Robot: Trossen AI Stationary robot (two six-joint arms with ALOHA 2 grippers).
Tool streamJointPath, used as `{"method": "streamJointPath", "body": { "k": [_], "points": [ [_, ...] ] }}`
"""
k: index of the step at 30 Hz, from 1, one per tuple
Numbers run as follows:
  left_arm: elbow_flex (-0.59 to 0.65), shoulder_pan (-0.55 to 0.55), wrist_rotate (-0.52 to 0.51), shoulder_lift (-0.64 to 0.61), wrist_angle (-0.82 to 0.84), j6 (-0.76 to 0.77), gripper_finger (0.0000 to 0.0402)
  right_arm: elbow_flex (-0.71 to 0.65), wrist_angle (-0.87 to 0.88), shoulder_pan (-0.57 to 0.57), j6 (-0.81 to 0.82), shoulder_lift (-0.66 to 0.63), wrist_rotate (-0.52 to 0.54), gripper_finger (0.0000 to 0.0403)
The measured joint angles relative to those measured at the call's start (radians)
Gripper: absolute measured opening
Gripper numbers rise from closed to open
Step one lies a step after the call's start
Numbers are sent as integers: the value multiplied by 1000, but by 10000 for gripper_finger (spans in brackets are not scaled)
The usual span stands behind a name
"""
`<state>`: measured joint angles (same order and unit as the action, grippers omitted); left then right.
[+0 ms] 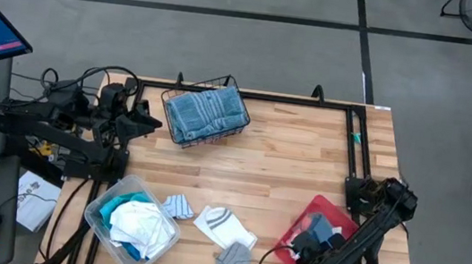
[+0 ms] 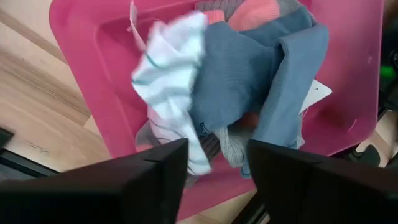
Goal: Pick & Place Cloths
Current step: Put the gray sock into the red bin
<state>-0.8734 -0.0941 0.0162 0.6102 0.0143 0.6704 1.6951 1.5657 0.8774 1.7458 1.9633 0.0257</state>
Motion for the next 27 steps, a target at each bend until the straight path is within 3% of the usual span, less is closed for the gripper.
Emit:
{"method": "streamJointPath", "body": {
  "k": [8,13,16,20,27],
  "points": [
    [0,0,0,-2,0,0,137,0,-8,-30,-67,-72,1,228],
    [0,0,0,-2,-1,0,137,0,-96,-93,-147,-161,19,234],
    [0,0,0,-2,-1,0,137,0,-197,-130,-219,-190,92,229],
    [0,0,0,-2,-1,0,137,1,-373,-179,-447,-177,197,224],
    [0,0,0,-2,0,0,137,1,-687,-246,-897,-57,155,223]
  ]
}}
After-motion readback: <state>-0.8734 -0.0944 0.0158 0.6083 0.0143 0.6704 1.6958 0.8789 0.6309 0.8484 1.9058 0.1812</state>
